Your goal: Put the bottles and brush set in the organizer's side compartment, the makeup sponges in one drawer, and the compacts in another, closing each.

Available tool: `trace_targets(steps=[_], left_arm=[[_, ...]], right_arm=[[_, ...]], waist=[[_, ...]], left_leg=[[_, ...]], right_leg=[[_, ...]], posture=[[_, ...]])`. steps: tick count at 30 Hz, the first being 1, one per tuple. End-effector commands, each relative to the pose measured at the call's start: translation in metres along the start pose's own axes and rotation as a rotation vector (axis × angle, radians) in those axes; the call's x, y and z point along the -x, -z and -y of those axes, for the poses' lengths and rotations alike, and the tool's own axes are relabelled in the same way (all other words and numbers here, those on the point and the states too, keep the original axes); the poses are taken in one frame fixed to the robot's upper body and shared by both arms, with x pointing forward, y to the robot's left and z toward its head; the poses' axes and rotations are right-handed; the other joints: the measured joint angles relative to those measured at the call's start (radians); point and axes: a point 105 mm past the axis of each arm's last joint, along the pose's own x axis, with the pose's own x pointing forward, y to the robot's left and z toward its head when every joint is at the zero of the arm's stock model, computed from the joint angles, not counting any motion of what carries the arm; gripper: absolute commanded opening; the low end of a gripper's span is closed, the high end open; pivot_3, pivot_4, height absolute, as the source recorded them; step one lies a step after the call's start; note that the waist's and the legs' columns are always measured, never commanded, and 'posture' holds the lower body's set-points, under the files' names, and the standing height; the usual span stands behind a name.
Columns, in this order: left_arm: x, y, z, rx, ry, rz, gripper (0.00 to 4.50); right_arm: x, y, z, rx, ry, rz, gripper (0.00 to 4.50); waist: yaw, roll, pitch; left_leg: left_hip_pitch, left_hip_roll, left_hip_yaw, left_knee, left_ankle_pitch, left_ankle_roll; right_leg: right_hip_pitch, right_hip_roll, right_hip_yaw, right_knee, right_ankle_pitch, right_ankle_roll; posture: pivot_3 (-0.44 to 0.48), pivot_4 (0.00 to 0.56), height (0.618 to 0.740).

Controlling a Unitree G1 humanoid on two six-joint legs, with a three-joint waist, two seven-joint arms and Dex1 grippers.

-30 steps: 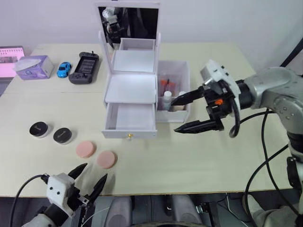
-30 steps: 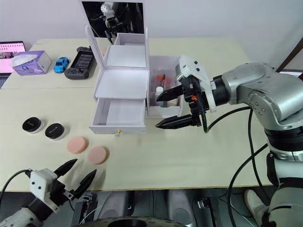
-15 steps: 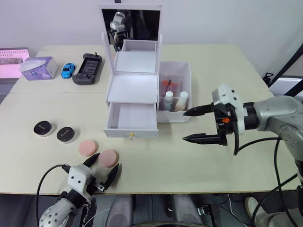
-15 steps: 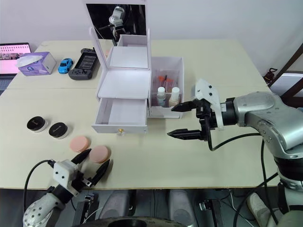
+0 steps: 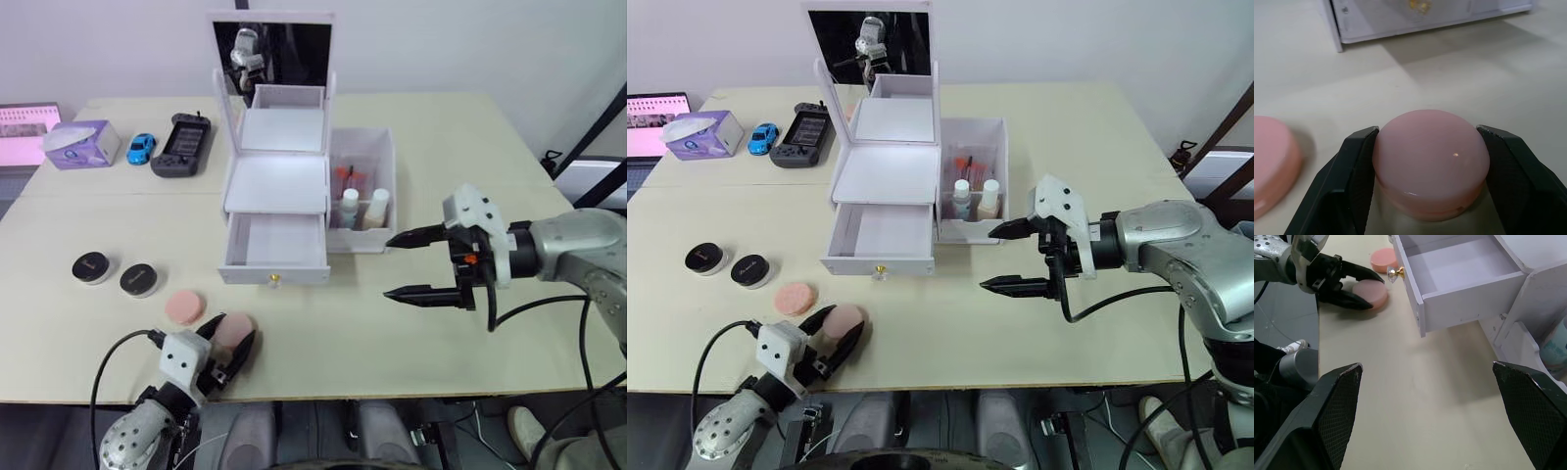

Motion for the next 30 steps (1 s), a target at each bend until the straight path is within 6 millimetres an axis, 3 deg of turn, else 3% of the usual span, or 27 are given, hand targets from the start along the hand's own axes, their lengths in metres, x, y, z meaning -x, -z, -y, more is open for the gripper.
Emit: trace_targets(steps=[1,8,10,16,18,22,26,30], left_arm=[[0.005,-0.026,-0.008,-0.008,-0.005,0.069,2.64],[0.051,-0.092,-0.088,-0.031,-0.139,0.203,2.64],[0.051,-0.117,-0.102,-0.060,-0.115,0.218,2.64],[0.006,-0.188,-0.092,-0.169,0.170,0.192,2.64],[-0.006,-0.203,-0.085,-0.170,0.238,0.182,2.64],[-0.032,-0.200,-0.068,-0.271,0.362,0.020,2.64],[-0.049,-0.199,-0.049,-0.241,0.468,0.006,2.64],[-0.060,-0.187,-0.046,-0.259,0.490,-0.034,2.64]], right_arm=[[0.001,-0.009,-0.001,0.055,0.002,0.019,4.50],[-0.004,-0.011,0.002,0.060,-0.027,0.048,4.50],[-0.006,-0.011,0.003,0.064,-0.040,0.050,4.50],[-0.011,-0.014,0.003,0.089,-0.065,0.055,4.50],[-0.011,-0.013,0.003,0.094,-0.055,0.051,4.50],[-0.009,-0.016,0.001,0.095,-0.021,0.066,4.50],[-0.003,-0.016,-0.004,0.086,0.009,0.068,4.50],[0.003,-0.016,-0.006,0.073,0.045,0.071,4.50]], waist=[[0.001,-0.001,0.001],[-0.001,-0.004,0.002],[0.000,-0.003,0.002],[0.014,-0.003,0.004],[0.012,-0.005,0.005],[0.003,-0.006,0.005],[0.000,-0.007,0.006],[-0.001,-0.007,0.006]], left_leg=[[0.000,0.000,0.000,0.000,0.000,0.001],[0.001,0.002,-0.003,-0.002,-0.003,0.007],[0.001,0.005,-0.004,-0.002,-0.003,0.007],[0.002,0.005,-0.003,0.001,-0.003,0.006],[0.001,0.004,-0.001,0.002,-0.003,0.006],[0.001,0.000,0.003,-0.001,-0.003,0.006],[0.001,0.000,0.001,-0.007,-0.003,0.008],[0.004,0.000,-0.002,-0.014,-0.003,0.008]], right_leg=[[0.000,0.000,0.000,0.001,0.000,0.000],[-0.003,0.004,-0.001,0.008,0.000,0.000],[-0.003,0.006,-0.003,0.008,0.000,0.000],[-0.002,0.004,-0.004,0.002,0.000,0.000],[-0.002,0.003,-0.003,0.001,0.000,0.000],[0.000,0.002,0.002,0.004,0.002,-0.002],[-0.002,0.003,0.002,0.006,0.002,0.000],[-0.003,0.005,0.002,0.007,0.000,0.001]], posture=[[0.000,0.150,0.740],[0.000,0.150,0.740],[0.000,0.150,0.740],[0.000,0.150,0.740],[0.000,0.150,0.740],[0.000,0.150,0.740],[0.000,0.150,0.740],[0.000,0.150,0.740]])
